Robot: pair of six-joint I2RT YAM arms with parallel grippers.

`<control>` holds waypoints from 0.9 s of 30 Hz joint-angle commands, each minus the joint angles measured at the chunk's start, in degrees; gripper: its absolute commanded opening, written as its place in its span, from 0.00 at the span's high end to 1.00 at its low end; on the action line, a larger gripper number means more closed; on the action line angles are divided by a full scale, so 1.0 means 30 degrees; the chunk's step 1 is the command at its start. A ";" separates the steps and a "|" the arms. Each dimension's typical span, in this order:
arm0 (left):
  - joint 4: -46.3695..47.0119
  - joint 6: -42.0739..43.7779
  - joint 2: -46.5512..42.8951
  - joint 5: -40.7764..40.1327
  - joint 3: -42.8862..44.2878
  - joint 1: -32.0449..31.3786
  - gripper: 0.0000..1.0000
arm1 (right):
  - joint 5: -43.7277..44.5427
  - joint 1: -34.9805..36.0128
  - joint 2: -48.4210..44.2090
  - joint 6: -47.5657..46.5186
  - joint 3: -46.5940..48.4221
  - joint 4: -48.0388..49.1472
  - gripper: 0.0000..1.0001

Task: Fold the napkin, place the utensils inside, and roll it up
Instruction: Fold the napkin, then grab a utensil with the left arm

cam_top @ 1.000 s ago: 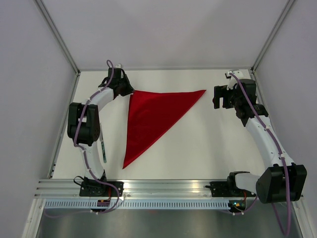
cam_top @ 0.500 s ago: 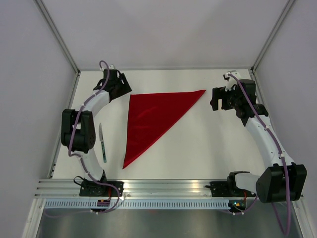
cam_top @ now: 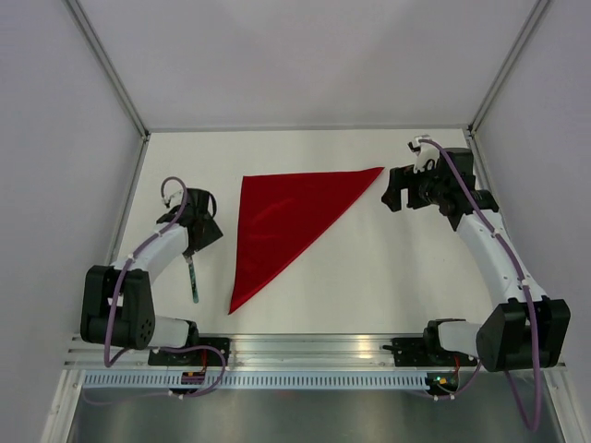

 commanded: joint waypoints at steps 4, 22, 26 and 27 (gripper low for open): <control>-0.2402 -0.3991 -0.2175 -0.1611 -0.2430 0.0166 0.26 | -0.1269 0.0060 0.0431 -0.0149 0.0757 -0.0537 0.07; -0.1964 -0.2004 0.1304 0.1083 -0.2405 0.1308 0.39 | -0.1622 0.0061 0.0840 -0.0354 0.0640 -0.0829 0.07; -0.1642 -0.1301 0.2653 0.1874 -0.1643 0.1309 0.61 | -0.1680 0.0061 0.0988 -0.0413 0.0728 -0.0947 0.08; -0.1439 -0.1155 0.2832 0.2050 -0.1525 0.1338 0.66 | -0.1680 0.0061 0.0988 -0.0442 0.0728 -0.0947 0.08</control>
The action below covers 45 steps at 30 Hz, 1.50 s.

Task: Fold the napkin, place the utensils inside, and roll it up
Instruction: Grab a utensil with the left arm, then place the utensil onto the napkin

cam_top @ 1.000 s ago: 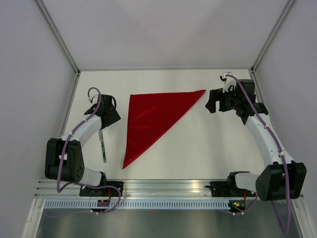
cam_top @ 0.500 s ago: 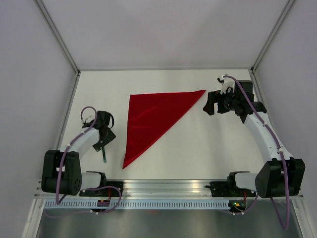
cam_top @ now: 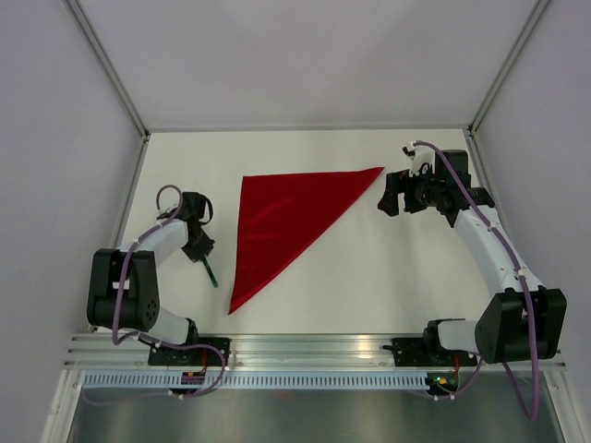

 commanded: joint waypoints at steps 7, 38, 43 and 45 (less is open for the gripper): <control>0.0014 0.2399 0.3141 0.1470 0.2038 0.0107 0.98 | -0.0369 0.0061 0.0106 -0.0136 0.0728 -0.0117 0.08; -0.2272 1.6581 0.9056 0.6743 1.6251 -1.0907 0.98 | 0.0744 0.0061 0.0165 -0.0253 0.0230 0.0996 0.10; -0.2038 1.6520 1.0697 0.7914 1.6984 -1.1728 0.98 | 0.0890 0.0061 0.0253 -0.0195 0.0201 0.1055 0.10; -0.2096 1.6522 1.0992 0.7856 1.7189 -1.1875 0.98 | 0.0949 0.0032 0.0253 -0.0195 0.0201 0.1113 0.10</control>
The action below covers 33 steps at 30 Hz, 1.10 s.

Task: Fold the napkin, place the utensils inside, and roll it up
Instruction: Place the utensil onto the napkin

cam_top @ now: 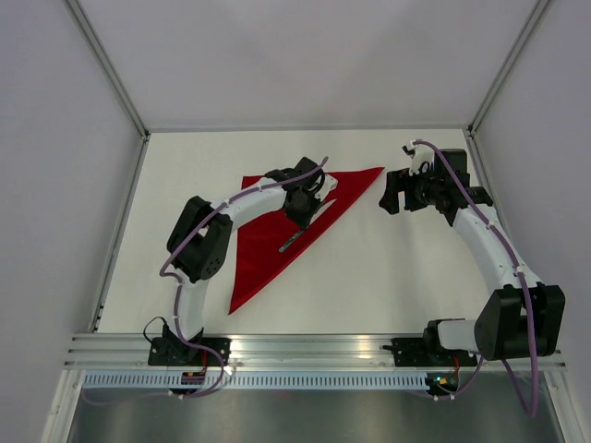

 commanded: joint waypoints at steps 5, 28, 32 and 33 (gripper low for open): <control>-0.0079 0.0119 0.0628 0.1483 0.1754 -0.0270 0.98 | 0.0344 0.0061 -0.0002 0.0017 0.0230 0.0560 0.10; -0.0167 -0.0673 0.2006 0.2276 0.1900 -0.0504 0.98 | 0.0462 0.0061 0.0028 0.0046 0.0142 0.0531 0.10; -0.0196 -0.0673 0.2065 0.2189 0.1841 -0.0562 0.92 | 0.0432 0.0061 0.0028 0.0017 0.0142 0.0501 0.10; -0.0196 -0.0673 0.2036 0.2159 0.1841 -0.0563 0.90 | 0.0403 0.0061 0.0028 0.0017 0.0142 0.0530 0.10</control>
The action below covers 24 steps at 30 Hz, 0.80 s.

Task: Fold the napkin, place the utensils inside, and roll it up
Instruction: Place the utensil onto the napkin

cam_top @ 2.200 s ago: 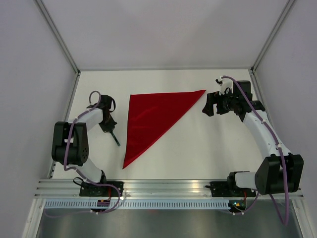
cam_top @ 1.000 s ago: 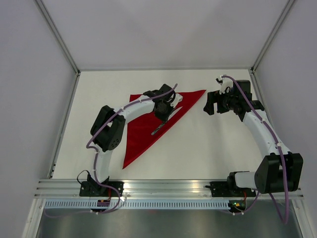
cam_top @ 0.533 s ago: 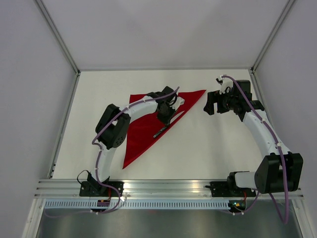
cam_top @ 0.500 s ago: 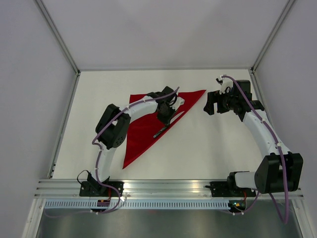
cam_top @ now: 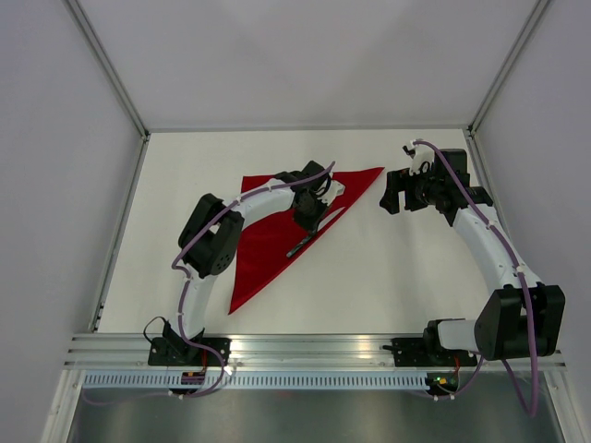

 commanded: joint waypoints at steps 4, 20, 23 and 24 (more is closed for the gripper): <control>-0.0021 -0.0578 0.0046 0.0294 0.0646 -0.0169 0.81 | 0.0162 0.0032 0.0020 0.0010 0.0142 0.0443 0.10; -0.0167 -0.1129 -0.1797 -0.0439 0.1612 -0.0169 0.48 | -0.0189 0.0061 0.0020 -0.0048 0.0201 0.0385 0.10; -0.0167 -0.1601 -0.3026 -0.0817 0.2052 -0.0111 0.46 | -0.0248 0.0090 -0.0126 -0.0166 0.0259 0.0559 0.10; -0.0167 -0.1836 -0.3378 -0.1081 0.2140 -0.0053 0.46 | -0.0219 0.0148 -0.0184 -0.0282 0.0288 0.0560 0.10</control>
